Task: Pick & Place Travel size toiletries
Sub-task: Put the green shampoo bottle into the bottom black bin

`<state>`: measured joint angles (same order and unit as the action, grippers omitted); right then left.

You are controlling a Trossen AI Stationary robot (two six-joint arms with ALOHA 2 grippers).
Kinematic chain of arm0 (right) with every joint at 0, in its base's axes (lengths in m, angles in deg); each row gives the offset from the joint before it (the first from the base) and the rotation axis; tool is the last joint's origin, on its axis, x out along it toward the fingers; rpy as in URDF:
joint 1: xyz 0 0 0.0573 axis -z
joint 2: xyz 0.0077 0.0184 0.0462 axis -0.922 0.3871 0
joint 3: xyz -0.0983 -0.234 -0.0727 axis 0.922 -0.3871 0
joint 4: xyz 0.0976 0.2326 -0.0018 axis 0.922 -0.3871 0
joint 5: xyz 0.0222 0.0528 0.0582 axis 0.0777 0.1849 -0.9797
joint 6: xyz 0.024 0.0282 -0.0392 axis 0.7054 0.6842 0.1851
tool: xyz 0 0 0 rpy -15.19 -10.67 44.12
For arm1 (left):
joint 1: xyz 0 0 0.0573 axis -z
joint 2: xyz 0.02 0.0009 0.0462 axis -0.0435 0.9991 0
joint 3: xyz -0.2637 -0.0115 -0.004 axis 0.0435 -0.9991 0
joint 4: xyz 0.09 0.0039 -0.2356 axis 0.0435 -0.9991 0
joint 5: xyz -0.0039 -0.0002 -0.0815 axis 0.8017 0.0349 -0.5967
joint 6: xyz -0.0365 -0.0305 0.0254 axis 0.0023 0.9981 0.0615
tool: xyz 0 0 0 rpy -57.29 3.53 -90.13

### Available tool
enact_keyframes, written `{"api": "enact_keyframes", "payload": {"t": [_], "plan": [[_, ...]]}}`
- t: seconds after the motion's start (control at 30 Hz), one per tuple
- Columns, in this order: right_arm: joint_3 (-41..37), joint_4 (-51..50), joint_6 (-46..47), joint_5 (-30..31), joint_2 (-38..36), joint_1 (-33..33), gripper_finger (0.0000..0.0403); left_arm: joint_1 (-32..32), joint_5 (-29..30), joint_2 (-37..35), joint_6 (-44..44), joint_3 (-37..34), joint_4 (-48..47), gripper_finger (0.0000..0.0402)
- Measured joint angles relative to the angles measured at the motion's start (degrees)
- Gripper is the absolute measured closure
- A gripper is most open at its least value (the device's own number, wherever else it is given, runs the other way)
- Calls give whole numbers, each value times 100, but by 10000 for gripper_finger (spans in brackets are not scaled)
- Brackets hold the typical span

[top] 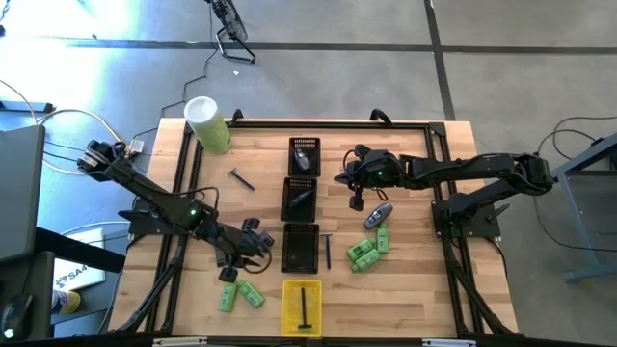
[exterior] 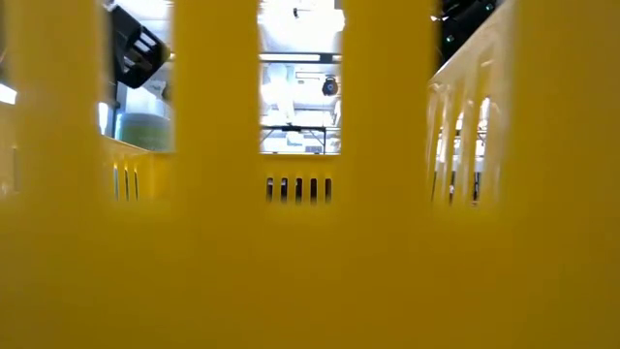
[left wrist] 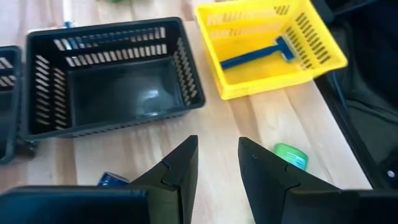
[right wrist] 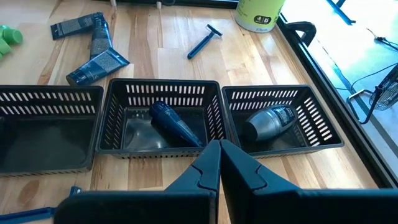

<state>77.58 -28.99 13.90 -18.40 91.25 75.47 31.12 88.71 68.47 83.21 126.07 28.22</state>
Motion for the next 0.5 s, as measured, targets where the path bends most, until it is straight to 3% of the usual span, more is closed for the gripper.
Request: {"api": "enact_keyframes", "payload": {"t": [0.5], "plan": [[0, 0, 151, 2, 0, 0, 400, 67, 5, 0, 0, 0, 8, 291]]}}
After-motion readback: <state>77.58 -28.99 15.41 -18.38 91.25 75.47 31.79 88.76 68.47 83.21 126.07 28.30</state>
